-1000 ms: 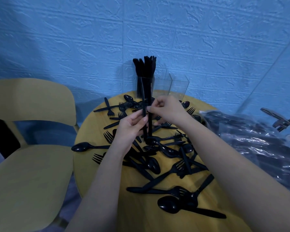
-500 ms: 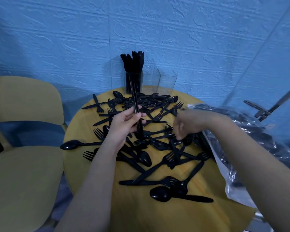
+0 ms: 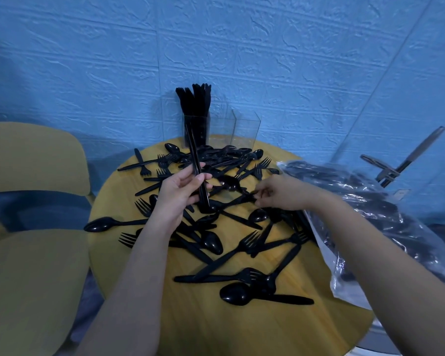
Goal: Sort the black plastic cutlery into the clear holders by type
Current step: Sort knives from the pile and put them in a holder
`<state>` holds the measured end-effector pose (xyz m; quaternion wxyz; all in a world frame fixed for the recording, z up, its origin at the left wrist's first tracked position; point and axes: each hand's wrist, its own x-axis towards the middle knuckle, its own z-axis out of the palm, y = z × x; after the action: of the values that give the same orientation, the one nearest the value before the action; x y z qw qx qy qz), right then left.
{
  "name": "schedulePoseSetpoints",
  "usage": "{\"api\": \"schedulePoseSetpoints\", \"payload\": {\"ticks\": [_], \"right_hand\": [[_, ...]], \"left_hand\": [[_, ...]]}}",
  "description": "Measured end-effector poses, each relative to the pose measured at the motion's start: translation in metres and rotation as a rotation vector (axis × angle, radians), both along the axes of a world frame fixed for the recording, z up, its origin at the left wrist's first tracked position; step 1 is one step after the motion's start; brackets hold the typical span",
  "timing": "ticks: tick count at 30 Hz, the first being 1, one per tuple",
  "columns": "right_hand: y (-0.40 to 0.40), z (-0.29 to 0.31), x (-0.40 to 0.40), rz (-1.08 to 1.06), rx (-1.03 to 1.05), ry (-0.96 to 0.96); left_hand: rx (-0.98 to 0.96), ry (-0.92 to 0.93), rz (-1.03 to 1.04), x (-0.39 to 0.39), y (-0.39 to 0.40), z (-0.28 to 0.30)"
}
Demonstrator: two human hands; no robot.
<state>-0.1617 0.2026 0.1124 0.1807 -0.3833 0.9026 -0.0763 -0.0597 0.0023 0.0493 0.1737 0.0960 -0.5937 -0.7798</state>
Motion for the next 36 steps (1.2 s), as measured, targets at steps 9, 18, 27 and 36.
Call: {"api": "schedulePoseSetpoints", "payload": {"ticks": [9, 18, 27, 36], "right_hand": [[-0.020, -0.020, -0.010, -0.127, -0.119, 0.030], [0.011, 0.000, 0.001, 0.090, 0.057, 0.054], [0.013, -0.016, 0.018, 0.170, 0.242, -0.037], [0.016, -0.053, 0.035, -0.270, -0.093, 0.348]], "left_hand": [[0.047, 0.001, 0.058, -0.001, -0.002, -0.001], [0.029, -0.010, 0.010, -0.001, 0.003, 0.000], [-0.032, -0.017, -0.031, 0.001, 0.010, 0.003], [-0.051, -0.019, -0.034, 0.002, 0.013, 0.003]]}}
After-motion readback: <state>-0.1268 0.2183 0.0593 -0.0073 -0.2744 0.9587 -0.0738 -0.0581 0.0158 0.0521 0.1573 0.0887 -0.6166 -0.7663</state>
